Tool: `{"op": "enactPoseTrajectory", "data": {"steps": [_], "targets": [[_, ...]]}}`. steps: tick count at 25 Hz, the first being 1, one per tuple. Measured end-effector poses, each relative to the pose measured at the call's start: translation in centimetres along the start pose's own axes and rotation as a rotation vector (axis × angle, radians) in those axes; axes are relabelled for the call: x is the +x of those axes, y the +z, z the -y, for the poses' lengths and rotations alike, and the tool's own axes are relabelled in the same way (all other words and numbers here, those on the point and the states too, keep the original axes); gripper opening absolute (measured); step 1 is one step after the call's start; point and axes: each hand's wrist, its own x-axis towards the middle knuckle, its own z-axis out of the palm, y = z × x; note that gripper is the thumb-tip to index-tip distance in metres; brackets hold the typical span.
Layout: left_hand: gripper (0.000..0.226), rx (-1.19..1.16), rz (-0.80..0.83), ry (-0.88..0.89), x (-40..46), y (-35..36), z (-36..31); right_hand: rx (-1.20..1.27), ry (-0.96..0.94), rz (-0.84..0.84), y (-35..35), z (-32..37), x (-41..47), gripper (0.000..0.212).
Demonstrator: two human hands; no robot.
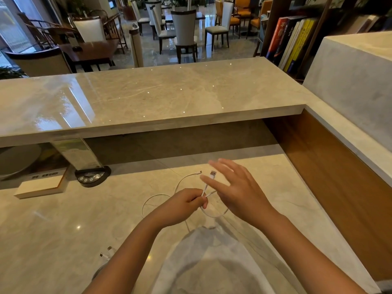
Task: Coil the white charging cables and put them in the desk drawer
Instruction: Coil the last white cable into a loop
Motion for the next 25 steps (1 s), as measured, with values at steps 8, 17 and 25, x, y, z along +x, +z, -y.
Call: {"op": "enactPoseTrajectory", "data": {"steps": [8, 17, 25], "targets": [[0.021, -0.182, -0.176, 0.018, -0.5, -0.7, -0.7, 0.838, 0.493, 0.233, -2.1, 0.0, 0.7, 0.029], [0.022, -0.398, -0.301, -0.095, 0.0, 0.4, -1.4, 0.892, 0.646, 0.076, -2.3, 0.5, 0.7, 0.020], [0.022, -0.642, -0.144, -0.114, -0.3, -0.6, -1.6, 0.559, 0.538, -0.081, -1.9, -0.1, 0.9, 0.010]]}}
